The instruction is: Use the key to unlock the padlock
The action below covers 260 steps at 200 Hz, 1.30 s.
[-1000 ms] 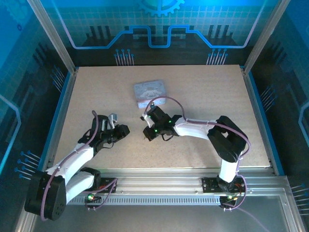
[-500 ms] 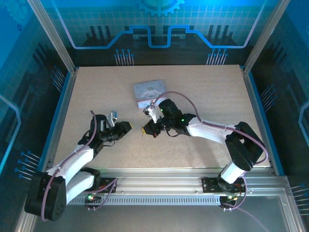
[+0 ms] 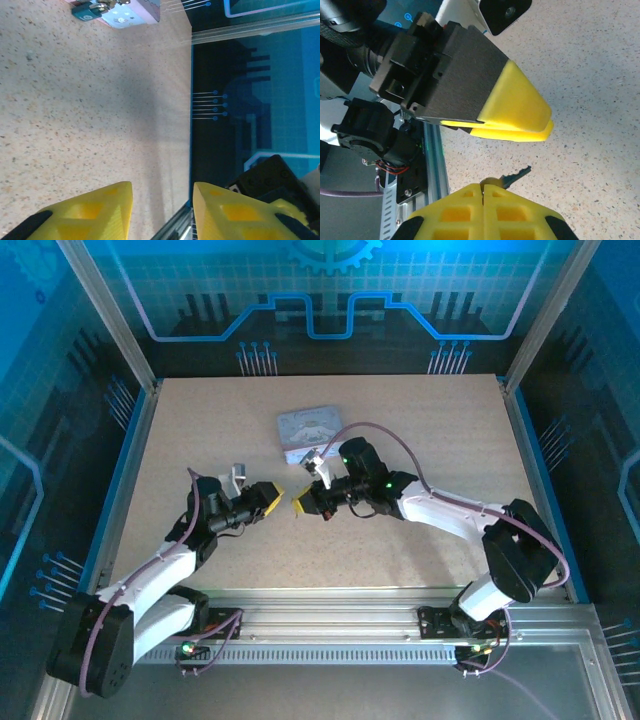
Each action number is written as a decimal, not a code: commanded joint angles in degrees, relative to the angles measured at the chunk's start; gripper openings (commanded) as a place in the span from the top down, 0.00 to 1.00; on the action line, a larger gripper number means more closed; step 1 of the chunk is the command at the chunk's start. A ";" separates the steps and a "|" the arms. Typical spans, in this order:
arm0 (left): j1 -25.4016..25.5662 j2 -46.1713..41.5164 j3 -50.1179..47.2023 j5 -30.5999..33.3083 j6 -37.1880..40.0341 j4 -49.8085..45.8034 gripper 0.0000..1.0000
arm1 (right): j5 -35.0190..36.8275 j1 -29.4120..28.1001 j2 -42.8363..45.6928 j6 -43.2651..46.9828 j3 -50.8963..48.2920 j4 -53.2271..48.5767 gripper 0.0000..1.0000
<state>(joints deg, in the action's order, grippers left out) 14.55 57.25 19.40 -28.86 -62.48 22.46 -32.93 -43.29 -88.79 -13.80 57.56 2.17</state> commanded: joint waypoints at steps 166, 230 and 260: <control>4.70 3.81 1.88 -3.64 -11.76 7.81 0.59 | 5.33 -4.03 -0.99 8.77 2.99 -4.13 1.00; 4.96 4.63 1.48 -3.86 -12.88 9.62 0.80 | 6.33 -4.12 -2.08 9.93 3.37 -4.88 1.00; 4.97 3.78 1.43 -3.41 -12.24 8.89 0.90 | 7.00 -4.23 -2.41 10.19 3.33 -4.91 1.00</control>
<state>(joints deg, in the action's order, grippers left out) 19.31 61.82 19.88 -31.27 -74.89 29.93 -27.03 -46.87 -90.08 -4.82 59.48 -1.67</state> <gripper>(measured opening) 0.130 0.043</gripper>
